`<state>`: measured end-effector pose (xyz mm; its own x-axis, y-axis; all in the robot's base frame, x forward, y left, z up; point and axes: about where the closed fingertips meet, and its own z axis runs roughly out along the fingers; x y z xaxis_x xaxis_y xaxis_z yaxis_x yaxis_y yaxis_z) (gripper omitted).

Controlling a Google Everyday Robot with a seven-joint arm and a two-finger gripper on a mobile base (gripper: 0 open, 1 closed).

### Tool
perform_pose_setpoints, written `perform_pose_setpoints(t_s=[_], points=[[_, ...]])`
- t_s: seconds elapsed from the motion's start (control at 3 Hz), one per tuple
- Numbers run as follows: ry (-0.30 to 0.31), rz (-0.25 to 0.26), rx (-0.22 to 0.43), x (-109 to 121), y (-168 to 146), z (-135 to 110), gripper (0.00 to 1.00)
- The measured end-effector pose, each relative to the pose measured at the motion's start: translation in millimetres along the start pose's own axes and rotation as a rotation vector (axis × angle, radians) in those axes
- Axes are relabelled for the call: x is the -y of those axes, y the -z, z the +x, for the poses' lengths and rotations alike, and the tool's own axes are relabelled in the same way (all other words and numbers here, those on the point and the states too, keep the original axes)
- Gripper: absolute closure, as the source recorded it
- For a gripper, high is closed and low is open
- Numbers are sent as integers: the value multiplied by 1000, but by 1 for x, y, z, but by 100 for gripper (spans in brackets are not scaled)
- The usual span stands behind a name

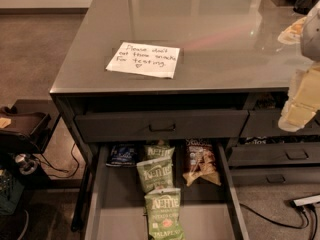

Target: Pick brown chip bag from middle drawer and place on counter

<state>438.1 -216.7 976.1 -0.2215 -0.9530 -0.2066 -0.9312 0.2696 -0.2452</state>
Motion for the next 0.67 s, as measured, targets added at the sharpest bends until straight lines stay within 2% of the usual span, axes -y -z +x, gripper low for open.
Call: perform_pose_setpoints(t_s=[0.67], points=[[-6,7,15,0,-5,1,0]])
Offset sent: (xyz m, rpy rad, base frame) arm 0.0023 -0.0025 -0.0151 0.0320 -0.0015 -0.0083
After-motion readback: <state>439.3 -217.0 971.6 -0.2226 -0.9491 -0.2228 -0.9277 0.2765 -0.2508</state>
